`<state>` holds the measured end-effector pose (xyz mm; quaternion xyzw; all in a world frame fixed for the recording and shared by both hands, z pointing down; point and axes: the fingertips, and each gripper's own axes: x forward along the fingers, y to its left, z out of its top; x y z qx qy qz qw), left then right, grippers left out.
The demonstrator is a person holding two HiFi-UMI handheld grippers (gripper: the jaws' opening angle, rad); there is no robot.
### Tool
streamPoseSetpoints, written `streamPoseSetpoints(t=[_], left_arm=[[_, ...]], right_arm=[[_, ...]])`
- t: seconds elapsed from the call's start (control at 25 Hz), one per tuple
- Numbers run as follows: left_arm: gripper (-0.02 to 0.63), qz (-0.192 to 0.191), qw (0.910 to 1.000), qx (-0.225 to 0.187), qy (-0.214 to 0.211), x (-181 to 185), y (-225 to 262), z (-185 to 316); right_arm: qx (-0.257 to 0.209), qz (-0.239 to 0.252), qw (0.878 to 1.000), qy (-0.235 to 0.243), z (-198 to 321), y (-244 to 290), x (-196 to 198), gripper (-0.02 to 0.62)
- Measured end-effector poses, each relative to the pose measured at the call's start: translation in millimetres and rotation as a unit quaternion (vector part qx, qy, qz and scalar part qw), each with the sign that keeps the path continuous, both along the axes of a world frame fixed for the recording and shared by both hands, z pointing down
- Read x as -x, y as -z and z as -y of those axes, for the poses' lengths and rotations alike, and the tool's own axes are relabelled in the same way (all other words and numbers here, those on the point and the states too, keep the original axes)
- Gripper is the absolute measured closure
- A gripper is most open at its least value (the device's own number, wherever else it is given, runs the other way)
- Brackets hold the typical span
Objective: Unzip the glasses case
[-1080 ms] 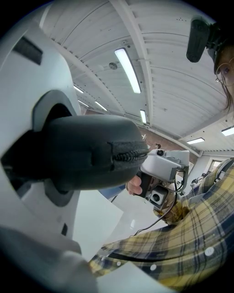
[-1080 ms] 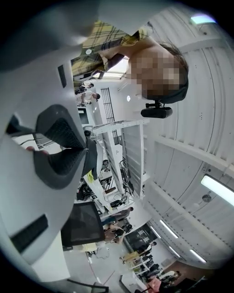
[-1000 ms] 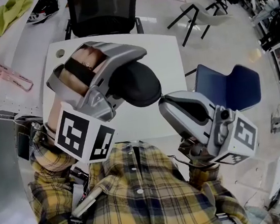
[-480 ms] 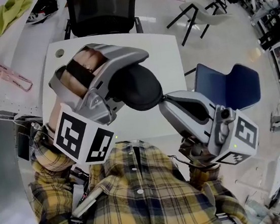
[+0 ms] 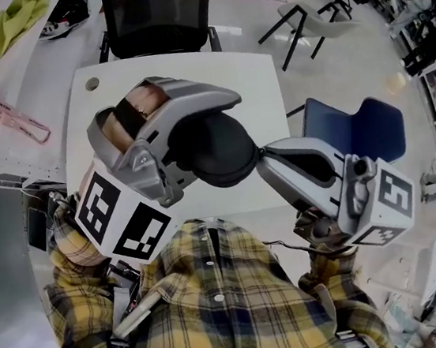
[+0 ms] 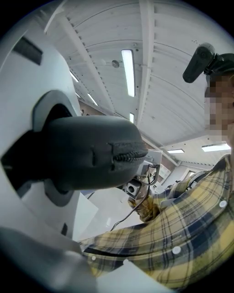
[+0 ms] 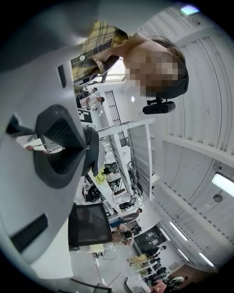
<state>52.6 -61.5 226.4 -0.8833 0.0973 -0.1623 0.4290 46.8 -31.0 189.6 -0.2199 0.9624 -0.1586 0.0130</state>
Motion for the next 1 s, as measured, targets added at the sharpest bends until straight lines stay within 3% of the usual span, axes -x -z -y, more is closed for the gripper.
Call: streamPoseSetpoints(t=[0.8, 1.0], left_arm=[[0.359, -0.039, 0.9921, 0.079, -0.089, -3.8, 16.0, -29.5], [0.359, -0.051, 0.9847, 0.111, -0.124, -4.6, 19.9, -39.4]], right_arm=[[0.034, -0.057, 0.993, 0.096, -4.1, 3.5, 1.8, 0.597], [0.047, -0.068, 0.989, 0.119, -5.3, 1.1, 2.3, 0.597]])
